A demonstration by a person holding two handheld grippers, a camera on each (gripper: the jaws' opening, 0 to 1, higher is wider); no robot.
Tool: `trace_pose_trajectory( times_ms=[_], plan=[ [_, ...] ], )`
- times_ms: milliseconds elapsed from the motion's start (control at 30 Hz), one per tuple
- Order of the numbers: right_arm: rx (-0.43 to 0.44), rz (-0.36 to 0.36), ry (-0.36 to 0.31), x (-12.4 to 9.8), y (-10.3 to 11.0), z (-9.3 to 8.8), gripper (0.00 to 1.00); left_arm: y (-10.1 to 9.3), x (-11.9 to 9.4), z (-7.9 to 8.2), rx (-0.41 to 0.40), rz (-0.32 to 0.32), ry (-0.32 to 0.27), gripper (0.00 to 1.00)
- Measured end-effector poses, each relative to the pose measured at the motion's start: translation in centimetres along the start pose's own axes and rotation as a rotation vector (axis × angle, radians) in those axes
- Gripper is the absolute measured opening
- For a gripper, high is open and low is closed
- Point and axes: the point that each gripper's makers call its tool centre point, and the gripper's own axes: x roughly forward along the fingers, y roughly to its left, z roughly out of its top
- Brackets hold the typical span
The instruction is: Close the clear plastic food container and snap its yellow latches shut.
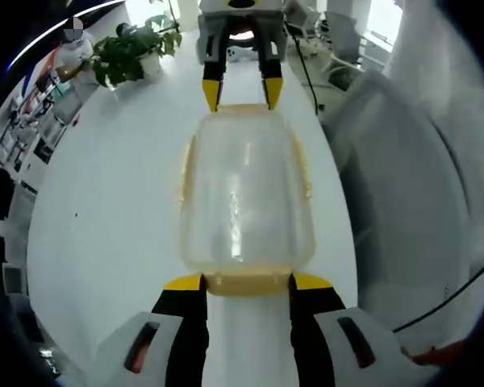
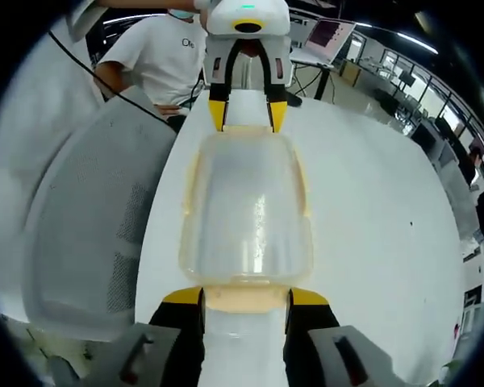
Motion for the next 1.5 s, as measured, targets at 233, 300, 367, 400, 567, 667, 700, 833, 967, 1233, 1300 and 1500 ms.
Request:
trace_pose_trajectory(
  times_ms=[233, 300, 367, 400, 567, 667, 700, 833, 967, 1233, 1300, 1500],
  plan=[
    [0.000, -0.009, 0.005, -0.4, -0.4, -1.2, 0.35, 0.5, 0.7, 1.0, 0.008, 0.003, 0.005, 0.37],
    [0.000, -0.011, 0.007, -0.4, -0.6, -1.6, 0.35, 0.7, 0.9, 1.3, 0.008, 0.003, 0.004, 0.37],
    [0.003, -0.008, 0.008, -0.5, -0.6, -1.9, 0.35, 0.7, 1.1, 1.5, 0.009, 0.000, 0.006, 0.37],
    [0.004, -0.007, 0.009, -0.5, -0.6, -2.0, 0.35, 0.8, 1.2, 1.7, 0.010, -0.001, 0.006, 0.37],
    [0.005, -0.007, 0.012, -0.8, -0.8, -2.6, 0.35, 1.1, 1.5, 2.2, 0.007, 0.000, 0.000, 0.37],
    [0.003, -0.005, 0.017, -0.9, -0.8, -3.0, 0.35, 1.0, 1.9, 2.5, 0.008, -0.002, 0.003, 0.37],
    [0.004, -0.004, 0.018, -0.9, -0.9, -3.1, 0.35, 1.0, 2.1, 2.6, 0.008, -0.002, 0.004, 0.37],
    [0.004, -0.004, 0.028, -1.0, -1.0, -3.9, 0.35, 1.1, 2.7, 3.0, 0.011, 0.004, 0.005, 0.37],
    [0.002, -0.008, 0.036, -1.0, -1.1, -4.5, 0.35, 1.3, 3.4, 3.3, 0.012, 0.009, 0.006, 0.37],
    [-0.002, -0.005, 0.044, -0.7, -1.2, -5.2, 0.35, 1.4, 4.2, 3.3, 0.008, 0.003, 0.012, 0.37],
    [-0.003, -0.003, 0.042, -0.6, -1.3, -5.1, 0.35, 1.4, 4.2, 3.2, 0.005, -0.002, 0.015, 0.37],
    [-0.016, 0.011, 0.050, 0.0, -1.2, -5.3, 0.35, 1.1, 4.4, 3.0, -0.005, -0.012, 0.015, 0.37]
  ],
)
